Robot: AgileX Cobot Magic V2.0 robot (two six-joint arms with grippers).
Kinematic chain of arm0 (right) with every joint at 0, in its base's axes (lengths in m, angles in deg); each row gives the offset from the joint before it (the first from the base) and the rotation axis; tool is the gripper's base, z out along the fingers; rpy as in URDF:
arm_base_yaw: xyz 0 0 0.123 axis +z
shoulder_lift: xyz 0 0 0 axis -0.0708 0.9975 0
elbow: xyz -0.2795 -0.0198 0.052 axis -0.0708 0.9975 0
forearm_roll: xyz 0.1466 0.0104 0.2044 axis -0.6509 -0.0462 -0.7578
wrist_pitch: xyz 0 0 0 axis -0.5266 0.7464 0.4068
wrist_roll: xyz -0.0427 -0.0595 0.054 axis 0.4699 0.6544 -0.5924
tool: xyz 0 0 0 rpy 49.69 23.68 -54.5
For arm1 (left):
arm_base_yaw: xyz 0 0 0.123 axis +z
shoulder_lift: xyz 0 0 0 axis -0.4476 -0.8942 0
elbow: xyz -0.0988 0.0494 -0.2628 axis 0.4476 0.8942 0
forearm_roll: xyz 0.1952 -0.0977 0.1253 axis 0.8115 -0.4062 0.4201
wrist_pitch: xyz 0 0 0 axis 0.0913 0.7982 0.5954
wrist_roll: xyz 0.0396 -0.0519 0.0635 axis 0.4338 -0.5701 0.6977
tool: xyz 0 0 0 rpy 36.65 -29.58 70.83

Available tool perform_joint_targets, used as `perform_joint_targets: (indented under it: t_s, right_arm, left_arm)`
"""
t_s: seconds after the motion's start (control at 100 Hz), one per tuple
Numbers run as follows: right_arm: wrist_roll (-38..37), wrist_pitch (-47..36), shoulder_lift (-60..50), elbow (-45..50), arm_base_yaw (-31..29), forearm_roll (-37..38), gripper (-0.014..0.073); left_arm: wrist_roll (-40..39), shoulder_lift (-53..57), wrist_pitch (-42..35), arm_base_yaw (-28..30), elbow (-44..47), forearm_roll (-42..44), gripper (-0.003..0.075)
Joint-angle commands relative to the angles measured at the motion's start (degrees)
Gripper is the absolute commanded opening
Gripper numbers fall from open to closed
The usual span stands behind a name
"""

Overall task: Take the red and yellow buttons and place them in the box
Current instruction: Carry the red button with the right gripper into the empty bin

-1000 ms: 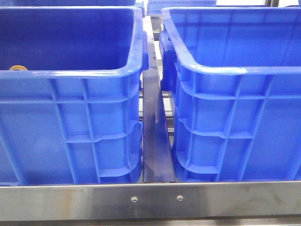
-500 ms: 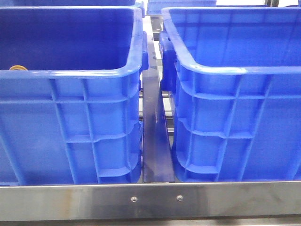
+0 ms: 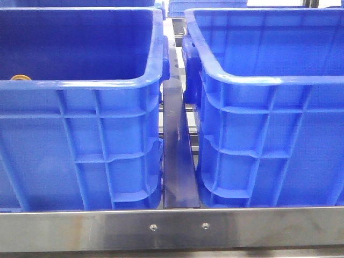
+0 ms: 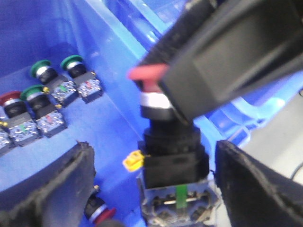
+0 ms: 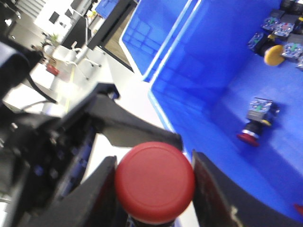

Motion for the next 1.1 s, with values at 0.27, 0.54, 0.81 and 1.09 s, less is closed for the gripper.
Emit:
perform_joint_targets:
  t_s: [0.27,0.54,0.81,1.09]
  right_arm:
    - [3.06,-3.46,-6.58,-2.05,-10.08,3.56,0.0182]
    - [3.06,-4.99,-10.53,-2.05,-21.56,11.37,0.0182]
    - [3.01,-12.92,-10.76,-1.57,-29.33,20.28,0.0182]
    - [3.06,-34.49,-10.02,6.77,-29.87,25.55,0.0182]
  left_arm:
    - [-2.26,0.42,-5.4,13.15,-1.58,-0.11,0.0512]
    - [-2.26,6.26,-8.08,25.09,3.95,0.15,0.0512]
    - [-2.26,16.12,-9.96,28.55,12.27,0.87,0.0484]
    - [-2.26,19.76,-9.96,28.55,14.16,1.18,0.0109]
